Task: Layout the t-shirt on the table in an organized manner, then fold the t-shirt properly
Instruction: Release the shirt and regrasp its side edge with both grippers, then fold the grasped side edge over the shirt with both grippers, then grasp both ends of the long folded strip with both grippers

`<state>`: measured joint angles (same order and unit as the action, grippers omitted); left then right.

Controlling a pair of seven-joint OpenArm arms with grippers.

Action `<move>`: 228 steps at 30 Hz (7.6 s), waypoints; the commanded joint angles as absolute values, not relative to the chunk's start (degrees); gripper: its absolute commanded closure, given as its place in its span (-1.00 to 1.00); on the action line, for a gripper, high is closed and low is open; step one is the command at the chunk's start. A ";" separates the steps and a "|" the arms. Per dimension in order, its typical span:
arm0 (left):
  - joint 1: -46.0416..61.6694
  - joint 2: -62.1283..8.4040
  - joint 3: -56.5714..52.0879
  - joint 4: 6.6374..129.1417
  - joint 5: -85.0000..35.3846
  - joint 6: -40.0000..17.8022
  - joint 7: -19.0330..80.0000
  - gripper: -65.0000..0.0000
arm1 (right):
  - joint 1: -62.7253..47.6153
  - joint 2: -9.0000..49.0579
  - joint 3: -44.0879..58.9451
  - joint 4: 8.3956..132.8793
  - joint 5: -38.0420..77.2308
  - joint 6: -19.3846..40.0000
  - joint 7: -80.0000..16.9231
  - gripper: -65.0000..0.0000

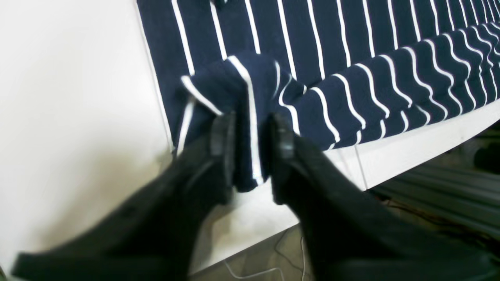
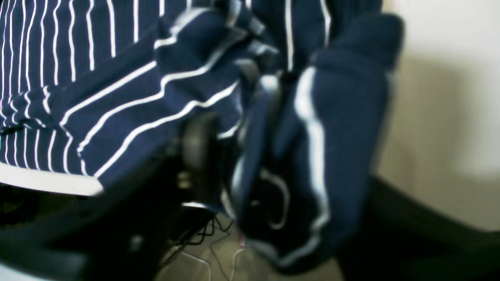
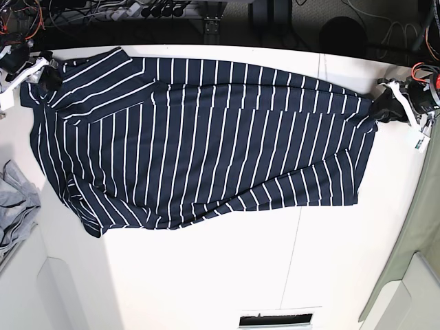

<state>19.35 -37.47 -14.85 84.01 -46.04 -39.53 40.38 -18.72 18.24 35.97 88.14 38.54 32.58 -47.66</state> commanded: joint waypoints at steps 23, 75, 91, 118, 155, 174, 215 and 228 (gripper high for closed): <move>7.84 -38.74 -10.20 92.20 -42.50 -40.00 34.11 -0.02 | 10.59 19.29 30.74 72.82 23.35 30.41 -32.88 -0.03; -16.34 -39.86 -0.71 56.84 -47.13 -40.00 40.36 1.00 | 4.80 22.15 22.96 82.65 34.94 31.79 -44.42 1.00; -12.84 -39.97 -0.71 56.82 -47.18 -40.00 40.34 1.00 | -20.86 22.02 40.91 101.30 40.14 31.94 -45.10 1.00; -18.87 -29.71 -0.64 50.48 -33.82 -35.70 25.78 0.07 | -8.27 21.80 40.86 86.78 34.68 29.32 -40.71 -0.20; -27.00 -26.28 12.51 37.19 -17.98 -27.66 18.31 1.00 | 22.31 22.26 17.74 45.41 19.20 31.94 -26.96 1.00; -12.71 -45.80 12.29 66.94 -41.54 -40.00 31.35 1.00 | -2.13 25.36 27.66 79.53 30.04 31.97 -33.50 1.00; 6.50 -37.28 -21.17 61.10 -63.57 -40.00 49.84 -0.07 | -13.08 19.57 34.89 94.80 41.85 32.58 -40.97 1.00; 6.33 -33.30 -22.09 57.08 -68.20 -40.00 53.45 -0.23 | -13.21 15.84 21.52 93.41 31.27 32.53 -39.20 1.00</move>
